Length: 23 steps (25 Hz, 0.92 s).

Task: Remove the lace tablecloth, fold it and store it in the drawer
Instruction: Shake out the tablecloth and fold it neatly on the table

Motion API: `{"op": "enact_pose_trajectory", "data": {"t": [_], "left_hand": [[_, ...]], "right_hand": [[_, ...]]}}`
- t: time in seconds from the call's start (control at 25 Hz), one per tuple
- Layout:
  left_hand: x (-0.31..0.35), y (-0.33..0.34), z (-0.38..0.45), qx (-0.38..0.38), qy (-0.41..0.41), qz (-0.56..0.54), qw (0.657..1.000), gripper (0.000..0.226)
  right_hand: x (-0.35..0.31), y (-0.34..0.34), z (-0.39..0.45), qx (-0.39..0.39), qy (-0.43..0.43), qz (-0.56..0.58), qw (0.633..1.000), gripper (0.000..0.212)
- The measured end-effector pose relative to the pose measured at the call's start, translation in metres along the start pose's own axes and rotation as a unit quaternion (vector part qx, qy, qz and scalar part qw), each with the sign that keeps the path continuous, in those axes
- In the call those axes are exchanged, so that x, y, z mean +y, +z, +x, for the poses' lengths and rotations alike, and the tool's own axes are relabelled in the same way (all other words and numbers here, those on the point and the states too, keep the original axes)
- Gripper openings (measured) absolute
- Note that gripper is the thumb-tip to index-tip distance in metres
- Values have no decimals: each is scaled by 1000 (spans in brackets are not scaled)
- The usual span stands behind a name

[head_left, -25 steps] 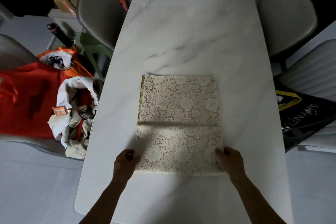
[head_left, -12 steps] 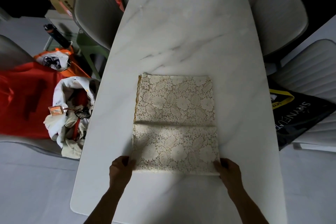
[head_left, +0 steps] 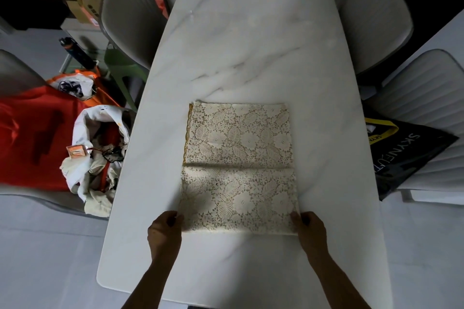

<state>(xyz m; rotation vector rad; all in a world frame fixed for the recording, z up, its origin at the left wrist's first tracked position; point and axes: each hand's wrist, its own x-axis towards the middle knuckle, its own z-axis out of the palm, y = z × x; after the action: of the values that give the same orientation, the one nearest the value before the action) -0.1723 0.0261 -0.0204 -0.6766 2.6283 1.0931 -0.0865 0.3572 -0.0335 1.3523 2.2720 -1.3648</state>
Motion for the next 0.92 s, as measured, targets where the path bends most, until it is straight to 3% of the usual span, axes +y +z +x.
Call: {"op": "enact_pose_trajectory", "data": {"t": [0.36,0.52,0.6,0.72,0.8,0.92], "left_hand": [[1,-4,-16,-23,-66,-85,994,28],[1,-49,-26,-77,-100,-157,980,6],[8,-74,-28,-117,-120,-168,971,13],[48,-91,-8,-152,-135,-210,956,14],[91,-84,28,-161,-138,-226,951,14],[135,-52,86,-128,-173,-295,931,21]], "right_hand": [[7,-13,-34,24,63,102,993,15],[-4,-47,-61,-43,115,138,983,11],[-17,-69,-70,-82,168,172,967,13],[-51,-85,-59,-100,185,217,953,11],[-85,-84,-30,-67,185,274,941,7],[-127,-67,27,-22,190,363,912,19]]}}
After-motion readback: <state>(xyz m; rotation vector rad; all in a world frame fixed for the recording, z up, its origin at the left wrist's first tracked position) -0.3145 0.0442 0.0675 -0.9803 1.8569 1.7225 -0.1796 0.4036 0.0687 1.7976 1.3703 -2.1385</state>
